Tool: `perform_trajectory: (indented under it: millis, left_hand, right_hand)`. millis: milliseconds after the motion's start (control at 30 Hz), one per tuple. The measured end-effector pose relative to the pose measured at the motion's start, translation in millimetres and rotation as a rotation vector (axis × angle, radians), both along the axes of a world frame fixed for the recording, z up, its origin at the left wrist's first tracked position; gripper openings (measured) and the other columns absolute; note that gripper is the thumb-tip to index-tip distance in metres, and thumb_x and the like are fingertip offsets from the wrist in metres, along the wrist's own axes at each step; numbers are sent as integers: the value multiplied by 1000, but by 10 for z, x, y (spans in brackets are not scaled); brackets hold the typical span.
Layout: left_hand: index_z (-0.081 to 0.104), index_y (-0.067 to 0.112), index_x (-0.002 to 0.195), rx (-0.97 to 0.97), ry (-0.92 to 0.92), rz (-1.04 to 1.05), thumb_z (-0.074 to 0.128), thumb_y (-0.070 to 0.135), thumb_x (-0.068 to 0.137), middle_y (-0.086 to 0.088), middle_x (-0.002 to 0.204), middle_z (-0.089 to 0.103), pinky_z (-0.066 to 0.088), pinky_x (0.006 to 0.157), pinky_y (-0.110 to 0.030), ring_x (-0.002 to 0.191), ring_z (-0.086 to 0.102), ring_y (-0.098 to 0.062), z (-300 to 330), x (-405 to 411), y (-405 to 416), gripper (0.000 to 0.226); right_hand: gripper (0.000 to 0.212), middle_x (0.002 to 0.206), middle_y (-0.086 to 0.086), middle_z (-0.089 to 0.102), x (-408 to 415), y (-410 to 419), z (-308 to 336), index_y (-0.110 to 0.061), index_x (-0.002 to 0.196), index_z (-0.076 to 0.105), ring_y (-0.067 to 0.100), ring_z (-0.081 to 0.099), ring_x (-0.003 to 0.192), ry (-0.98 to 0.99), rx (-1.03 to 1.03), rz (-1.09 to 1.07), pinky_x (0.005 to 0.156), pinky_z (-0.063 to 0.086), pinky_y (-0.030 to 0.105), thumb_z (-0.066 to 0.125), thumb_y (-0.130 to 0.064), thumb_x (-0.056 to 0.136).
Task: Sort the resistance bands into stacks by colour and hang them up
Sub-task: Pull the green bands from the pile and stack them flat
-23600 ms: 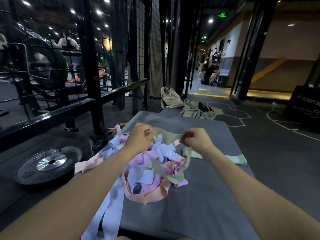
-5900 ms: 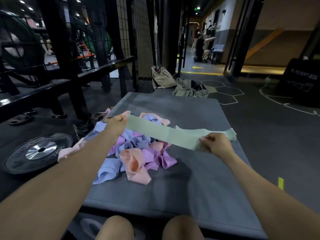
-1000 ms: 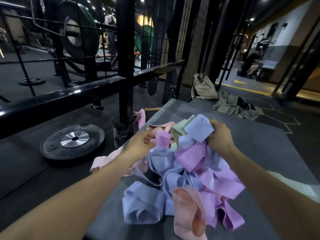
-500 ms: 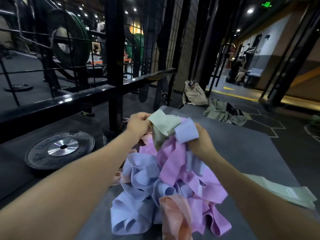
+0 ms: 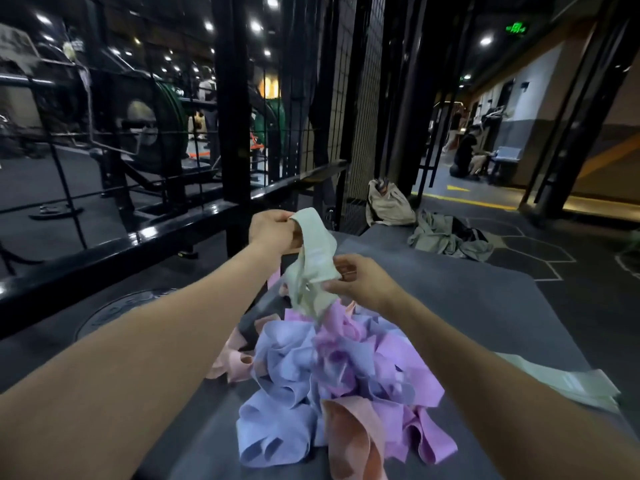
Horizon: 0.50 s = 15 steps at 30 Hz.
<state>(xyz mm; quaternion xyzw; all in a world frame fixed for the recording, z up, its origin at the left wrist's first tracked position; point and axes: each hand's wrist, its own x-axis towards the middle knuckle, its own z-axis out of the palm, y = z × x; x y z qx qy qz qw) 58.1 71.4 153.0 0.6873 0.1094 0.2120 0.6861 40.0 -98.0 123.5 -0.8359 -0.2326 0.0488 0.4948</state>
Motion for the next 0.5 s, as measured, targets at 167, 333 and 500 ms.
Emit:
perform_trajectory:
  millis: [167, 333, 500]
  left_hand:
    - [63, 19, 60, 52, -7, 38, 59, 2, 86, -8, 70, 65, 56, 70, -37, 72, 64, -28, 172, -63, -181, 31]
    - [65, 17, 67, 155, 37, 31, 56, -3, 83, -18, 84, 68, 58, 76, -44, 71, 64, -28, 281, -194, -259, 27]
    - [66, 13, 79, 341, 50, -73, 53, -3, 87, -11, 81, 65, 59, 72, -37, 72, 63, -22, 261, -440, -450, 22]
  right_hand:
    - [19, 85, 4, 58, -130, -133, 171, -10, 98, 61, 18, 60, 73, -3, 226, -95, 71, 53, 31, 70, -10, 82]
    - [19, 64, 6, 52, -236, -427, 407, -14, 71, 59, 5, 49, 49, -79, 354, -166, 51, 45, 15, 66, -2, 83]
    - [22, 66, 3, 54, -348, -677, 476, -19, 68, 58, 21, 54, 67, -148, 326, -245, 70, 49, 36, 68, -6, 83]
